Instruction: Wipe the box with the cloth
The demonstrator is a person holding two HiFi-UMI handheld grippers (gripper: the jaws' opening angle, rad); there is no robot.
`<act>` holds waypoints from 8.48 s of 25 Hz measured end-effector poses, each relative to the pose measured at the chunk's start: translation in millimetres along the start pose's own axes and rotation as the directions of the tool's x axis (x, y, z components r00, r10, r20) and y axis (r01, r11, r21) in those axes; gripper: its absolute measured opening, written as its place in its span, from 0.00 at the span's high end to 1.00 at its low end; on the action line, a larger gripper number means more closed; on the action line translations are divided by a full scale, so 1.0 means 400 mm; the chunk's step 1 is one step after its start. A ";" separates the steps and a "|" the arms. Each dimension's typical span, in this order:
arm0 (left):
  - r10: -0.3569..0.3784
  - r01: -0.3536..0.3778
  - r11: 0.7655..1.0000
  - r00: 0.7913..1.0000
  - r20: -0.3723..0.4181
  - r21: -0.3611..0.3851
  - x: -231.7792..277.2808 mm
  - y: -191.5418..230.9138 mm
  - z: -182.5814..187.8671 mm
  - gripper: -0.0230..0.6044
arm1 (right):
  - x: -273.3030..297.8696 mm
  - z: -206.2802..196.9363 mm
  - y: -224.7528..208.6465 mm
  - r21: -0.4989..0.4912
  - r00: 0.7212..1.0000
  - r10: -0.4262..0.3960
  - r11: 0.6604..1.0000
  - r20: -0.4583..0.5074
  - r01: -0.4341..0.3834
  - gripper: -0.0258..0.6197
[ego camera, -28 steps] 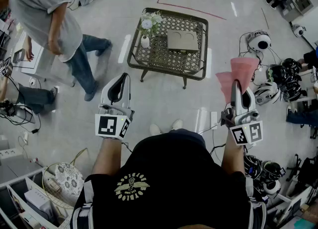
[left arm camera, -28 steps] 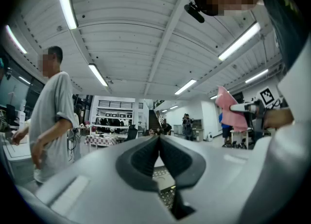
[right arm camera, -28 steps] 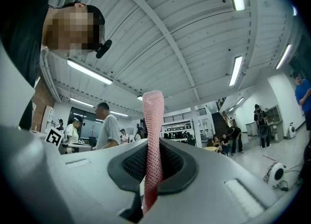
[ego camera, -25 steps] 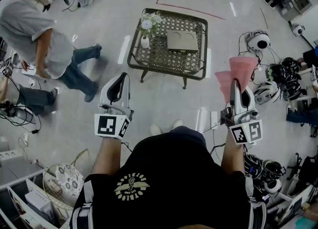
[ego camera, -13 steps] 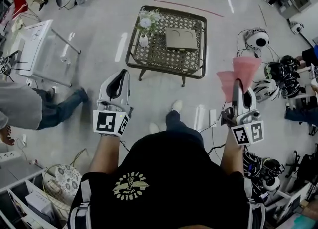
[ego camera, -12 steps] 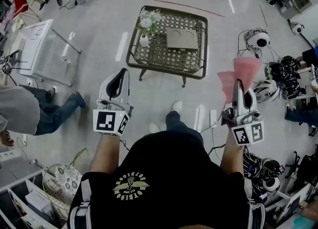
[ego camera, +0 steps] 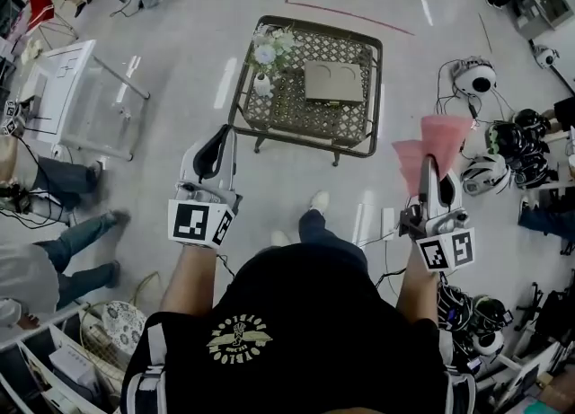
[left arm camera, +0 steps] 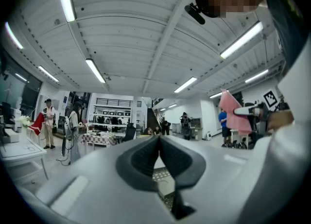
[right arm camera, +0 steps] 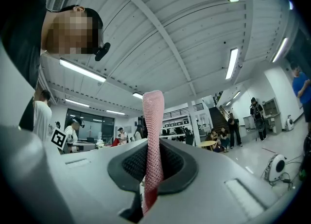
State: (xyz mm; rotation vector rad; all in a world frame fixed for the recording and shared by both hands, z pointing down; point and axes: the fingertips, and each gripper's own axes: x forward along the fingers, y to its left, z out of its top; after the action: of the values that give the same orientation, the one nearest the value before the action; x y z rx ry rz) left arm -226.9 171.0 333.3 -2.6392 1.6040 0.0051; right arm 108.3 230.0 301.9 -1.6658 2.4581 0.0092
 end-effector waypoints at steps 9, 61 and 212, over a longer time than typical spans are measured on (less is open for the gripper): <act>0.005 -0.005 1.000 1.000 -0.026 -0.010 0.159 0.000 -0.038 0.96 | 0.102 -0.030 -0.121 0.012 1.000 0.010 1.000 -0.027 -0.010 0.93; 0.040 -0.035 0.998 0.996 -0.079 0.055 0.693 0.019 -0.035 0.96 | 0.495 -0.130 -0.525 0.166 0.996 0.086 0.983 -0.021 -0.081 0.93; 0.041 -0.041 0.999 0.997 -0.061 -0.002 0.915 0.075 -0.044 0.96 | 0.715 -0.508 -0.669 0.136 0.916 0.047 0.991 -0.397 0.009 0.93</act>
State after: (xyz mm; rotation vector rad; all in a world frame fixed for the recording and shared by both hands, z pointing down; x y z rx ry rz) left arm -85.2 -168.4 338.4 -2.6330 1.6776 -0.0717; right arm 223.9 -154.4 485.0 -1.7245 2.6834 -0.5379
